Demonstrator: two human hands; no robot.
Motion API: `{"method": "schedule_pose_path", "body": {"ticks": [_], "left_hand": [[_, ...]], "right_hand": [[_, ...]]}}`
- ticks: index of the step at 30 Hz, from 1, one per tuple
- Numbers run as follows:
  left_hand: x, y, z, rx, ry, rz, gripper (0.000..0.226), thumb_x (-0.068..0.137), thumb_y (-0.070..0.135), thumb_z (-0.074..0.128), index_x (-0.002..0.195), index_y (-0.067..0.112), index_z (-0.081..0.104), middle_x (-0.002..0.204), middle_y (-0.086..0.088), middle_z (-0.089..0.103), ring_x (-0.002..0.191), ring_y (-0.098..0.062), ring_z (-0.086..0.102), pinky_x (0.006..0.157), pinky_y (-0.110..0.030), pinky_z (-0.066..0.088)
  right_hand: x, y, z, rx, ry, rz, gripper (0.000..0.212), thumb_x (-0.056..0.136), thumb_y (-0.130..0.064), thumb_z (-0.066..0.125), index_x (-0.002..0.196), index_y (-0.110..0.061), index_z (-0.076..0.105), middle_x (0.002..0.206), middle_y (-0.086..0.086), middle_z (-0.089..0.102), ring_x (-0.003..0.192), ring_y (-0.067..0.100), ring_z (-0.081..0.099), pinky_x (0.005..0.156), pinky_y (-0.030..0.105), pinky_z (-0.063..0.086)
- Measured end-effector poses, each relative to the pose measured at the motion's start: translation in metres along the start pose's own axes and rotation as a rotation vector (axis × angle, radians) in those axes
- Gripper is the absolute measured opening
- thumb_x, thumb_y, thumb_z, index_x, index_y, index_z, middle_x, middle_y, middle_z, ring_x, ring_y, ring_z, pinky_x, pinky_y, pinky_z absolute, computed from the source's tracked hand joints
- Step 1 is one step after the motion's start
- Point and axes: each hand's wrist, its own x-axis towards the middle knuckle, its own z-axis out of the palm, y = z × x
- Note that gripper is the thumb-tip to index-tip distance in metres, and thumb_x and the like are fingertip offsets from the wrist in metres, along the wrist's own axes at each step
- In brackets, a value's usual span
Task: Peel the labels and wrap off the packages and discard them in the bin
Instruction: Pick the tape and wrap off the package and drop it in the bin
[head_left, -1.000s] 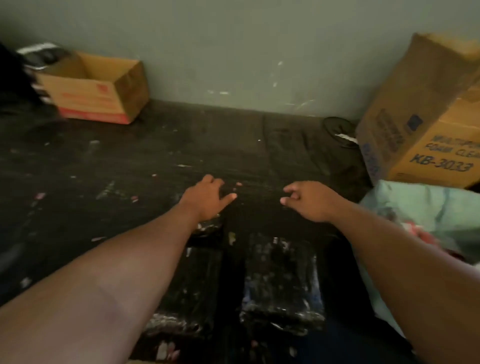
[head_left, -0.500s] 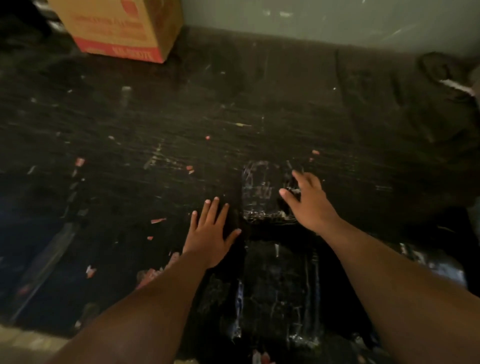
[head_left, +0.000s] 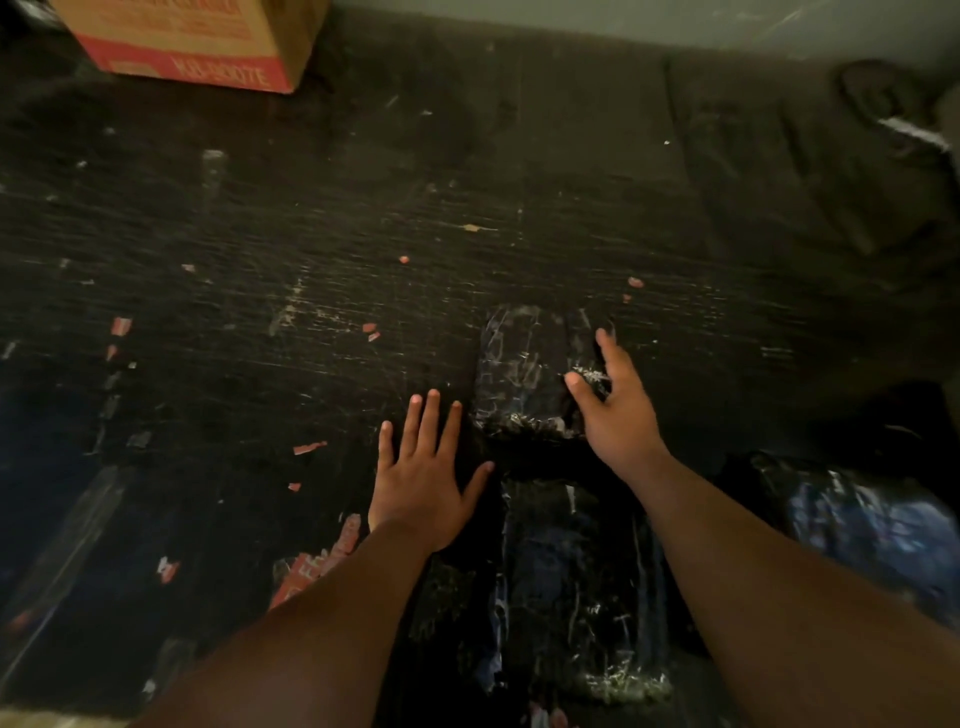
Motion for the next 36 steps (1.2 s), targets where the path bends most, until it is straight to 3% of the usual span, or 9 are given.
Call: {"method": "schedule_pose_path", "body": {"ticks": [5,9,13,24,26,28,29,34,36], "left_hand": [[-0.002,-0.004,0.001,0.009,0.016,0.031,0.084,0.097,0.074,0.009,0.16,0.025,-0.015,0.167,-0.003,-0.025,0.153,-0.021,-0.028,0.124,-0.053,-0.011],[-0.012,-0.007,0.0,0.018,-0.021,0.084,0.079,0.1,0.068,0.013,0.162,0.025,-0.01,0.169,-0.002,-0.02,0.154,-0.02,-0.023,0.125,-0.052,-0.01],[-0.049,-0.007,0.008,-0.009,-0.029,0.087,0.074,0.102,0.064,0.015,0.162,0.028,-0.009,0.169,0.002,-0.021,0.154,-0.017,-0.022,0.126,-0.051,-0.007],[-0.132,0.015,0.037,0.015,0.025,0.029,0.071,0.104,0.057,0.015,0.163,0.027,-0.009,0.17,0.002,-0.018,0.155,-0.02,-0.019,0.126,-0.05,-0.004],[-0.133,0.015,0.038,0.009,0.02,0.026,0.071,0.103,0.057,0.016,0.163,0.027,-0.01,0.17,0.002,-0.018,0.155,-0.02,-0.019,0.126,-0.051,-0.003],[-0.135,0.015,0.039,0.002,0.009,0.018,0.071,0.103,0.058,0.015,0.162,0.028,-0.011,0.169,0.002,-0.019,0.155,-0.019,-0.02,0.126,-0.05,-0.005],[-0.136,0.015,0.039,-0.003,0.003,0.016,0.071,0.104,0.058,0.015,0.162,0.028,-0.011,0.169,0.003,-0.02,0.155,-0.019,-0.02,0.126,-0.05,-0.005],[-0.136,0.015,0.035,-0.019,-0.021,0.019,0.071,0.104,0.056,0.021,0.162,0.029,-0.011,0.169,0.003,-0.02,0.155,-0.019,-0.019,0.126,-0.049,-0.006],[-0.136,0.016,0.032,-0.02,-0.043,0.021,0.071,0.105,0.056,0.021,0.162,0.029,-0.013,0.169,0.003,-0.021,0.155,-0.019,-0.02,0.126,-0.049,-0.006]], "right_hand": [[-0.011,-0.013,-0.005,0.096,0.047,0.043,0.059,0.096,-0.045,0.056,0.148,-0.047,0.03,0.16,-0.004,0.027,0.145,0.021,0.031,0.117,0.049,0.029],[-0.039,-0.011,-0.026,0.258,0.038,0.007,0.056,0.091,-0.048,0.061,0.135,-0.062,0.032,0.152,-0.007,0.042,0.117,0.016,0.053,0.105,0.045,0.045],[-0.082,-0.003,-0.046,0.241,0.031,-0.079,0.055,0.096,-0.037,0.061,0.147,-0.04,0.04,0.154,-0.007,0.038,0.141,0.014,0.037,0.116,0.042,0.034],[-0.182,0.052,-0.046,0.21,0.012,-0.13,0.055,0.094,-0.045,0.06,0.144,-0.049,0.037,0.156,-0.008,0.034,0.139,0.017,0.04,0.112,0.045,0.039],[-0.19,0.059,-0.042,0.2,0.006,-0.131,0.054,0.093,-0.049,0.059,0.14,-0.058,0.033,0.155,-0.009,0.035,0.113,0.013,0.055,0.097,0.04,0.047],[-0.196,0.062,-0.039,0.208,-0.01,-0.124,0.051,0.091,-0.053,0.057,0.131,-0.071,0.03,0.153,-0.009,0.039,0.081,0.006,0.045,0.078,0.037,0.042],[-0.197,0.064,-0.039,0.203,-0.011,-0.121,0.05,0.09,-0.055,0.057,0.128,-0.074,0.029,0.153,-0.009,0.04,0.08,0.008,0.043,0.075,0.037,0.04],[-0.203,0.065,-0.039,0.169,-0.005,-0.12,0.055,0.093,-0.054,0.054,0.139,-0.059,0.025,0.156,-0.009,0.033,0.098,0.022,0.046,0.079,0.037,0.043],[-0.204,0.064,-0.041,0.127,-0.011,-0.128,0.058,0.097,-0.05,0.051,0.147,-0.05,0.022,0.159,-0.008,0.026,0.123,0.022,0.047,0.097,0.038,0.044]]}}
